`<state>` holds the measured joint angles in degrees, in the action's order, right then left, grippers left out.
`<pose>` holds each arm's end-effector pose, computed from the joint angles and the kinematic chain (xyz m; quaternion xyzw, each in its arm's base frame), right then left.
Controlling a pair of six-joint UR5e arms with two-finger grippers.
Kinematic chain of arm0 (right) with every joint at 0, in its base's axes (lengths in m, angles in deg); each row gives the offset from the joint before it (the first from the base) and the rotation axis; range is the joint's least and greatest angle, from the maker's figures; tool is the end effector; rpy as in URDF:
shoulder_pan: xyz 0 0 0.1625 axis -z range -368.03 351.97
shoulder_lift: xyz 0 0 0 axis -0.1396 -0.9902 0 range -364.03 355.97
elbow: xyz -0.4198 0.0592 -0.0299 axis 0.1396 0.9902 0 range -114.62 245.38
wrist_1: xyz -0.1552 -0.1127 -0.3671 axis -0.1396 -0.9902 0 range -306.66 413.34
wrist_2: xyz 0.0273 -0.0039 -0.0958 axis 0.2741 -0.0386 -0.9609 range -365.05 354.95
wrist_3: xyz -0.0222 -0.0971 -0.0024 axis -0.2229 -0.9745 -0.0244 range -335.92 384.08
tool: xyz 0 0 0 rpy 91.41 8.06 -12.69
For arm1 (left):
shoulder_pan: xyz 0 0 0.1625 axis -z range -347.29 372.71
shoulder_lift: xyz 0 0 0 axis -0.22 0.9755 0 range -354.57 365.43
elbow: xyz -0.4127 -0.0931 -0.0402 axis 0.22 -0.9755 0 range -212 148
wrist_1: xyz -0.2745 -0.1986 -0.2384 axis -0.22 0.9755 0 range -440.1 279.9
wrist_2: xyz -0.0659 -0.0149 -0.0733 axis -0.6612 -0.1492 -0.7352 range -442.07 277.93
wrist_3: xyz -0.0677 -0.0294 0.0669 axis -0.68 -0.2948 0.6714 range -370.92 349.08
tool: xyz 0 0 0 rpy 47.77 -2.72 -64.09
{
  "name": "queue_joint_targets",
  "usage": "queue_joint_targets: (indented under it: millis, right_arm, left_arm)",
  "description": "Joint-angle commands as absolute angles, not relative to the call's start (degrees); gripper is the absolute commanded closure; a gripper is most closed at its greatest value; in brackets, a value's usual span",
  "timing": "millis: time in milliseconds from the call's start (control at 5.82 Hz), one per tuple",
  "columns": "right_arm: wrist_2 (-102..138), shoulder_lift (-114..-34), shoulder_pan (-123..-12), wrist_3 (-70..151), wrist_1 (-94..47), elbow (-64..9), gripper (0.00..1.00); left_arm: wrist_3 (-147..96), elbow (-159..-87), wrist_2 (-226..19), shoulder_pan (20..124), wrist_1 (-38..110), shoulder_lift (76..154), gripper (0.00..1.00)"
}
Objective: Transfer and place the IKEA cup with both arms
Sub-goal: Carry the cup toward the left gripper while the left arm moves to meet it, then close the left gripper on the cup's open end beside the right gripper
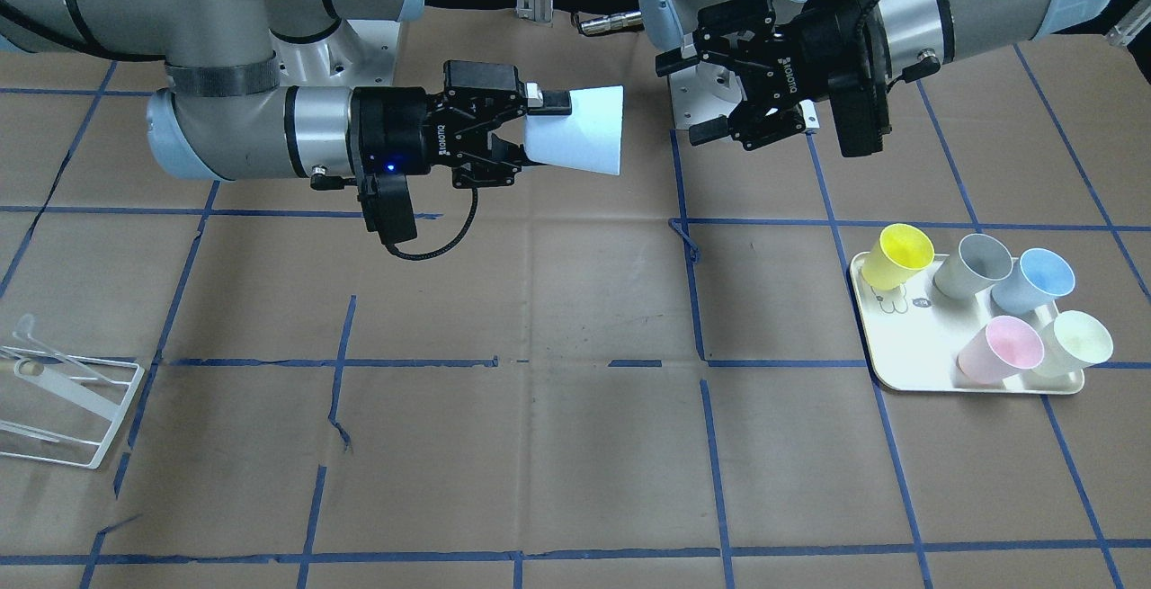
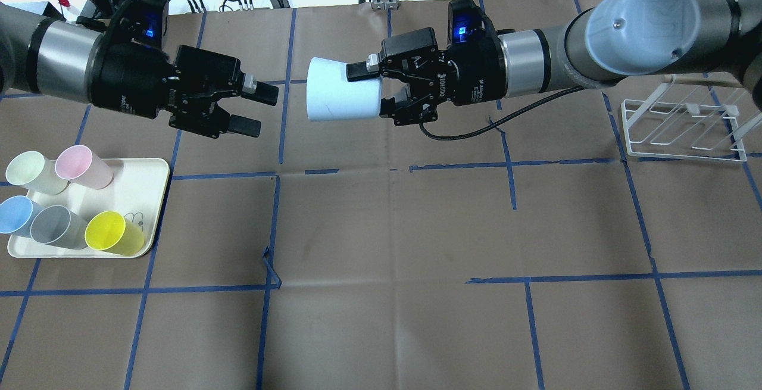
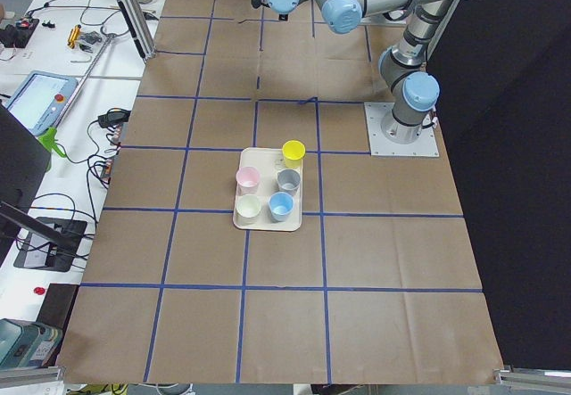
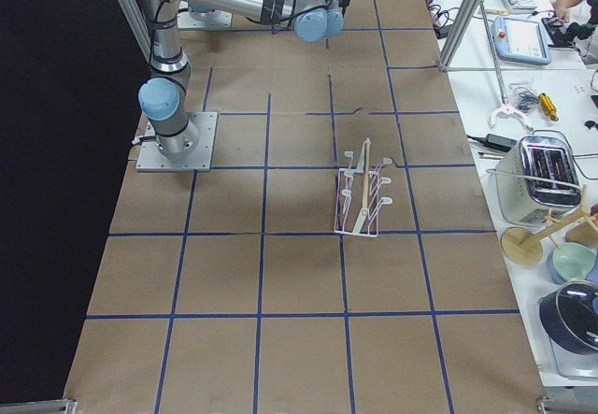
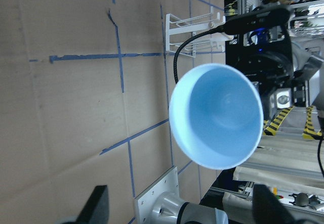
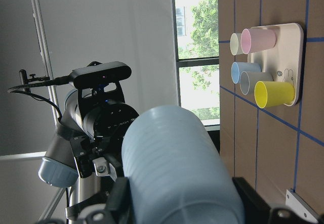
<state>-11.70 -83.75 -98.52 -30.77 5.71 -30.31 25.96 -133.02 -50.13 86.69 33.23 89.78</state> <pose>0.2365 -0.4934 0.3819 -0.0158 0.7281 0.0587 0.6828 -0.0961 -0.4550 0.4547 -0.0351 -0.8548 0.0153 0.5175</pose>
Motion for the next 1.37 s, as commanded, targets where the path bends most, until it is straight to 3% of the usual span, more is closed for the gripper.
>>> queue_joint_targets:
  millis: [0,1030,1202]
  right_arm:
    - [-11.65,-83.75,-98.55,-30.77,5.70,-30.33,0.66]
    - [-11.73,-83.75,-98.55,-30.85,5.62,-30.33,0.67]
    - [-11.73,-83.75,-98.55,-30.85,5.62,-30.33,0.67]
  left_arm:
    - [26.34,-133.42,-57.60,86.45,33.28,90.15,0.01]
    - [24.06,-132.02,-63.44,91.55,32.40,92.79,0.02]
    - [24.06,-132.02,-63.18,91.55,32.40,92.88,0.11]
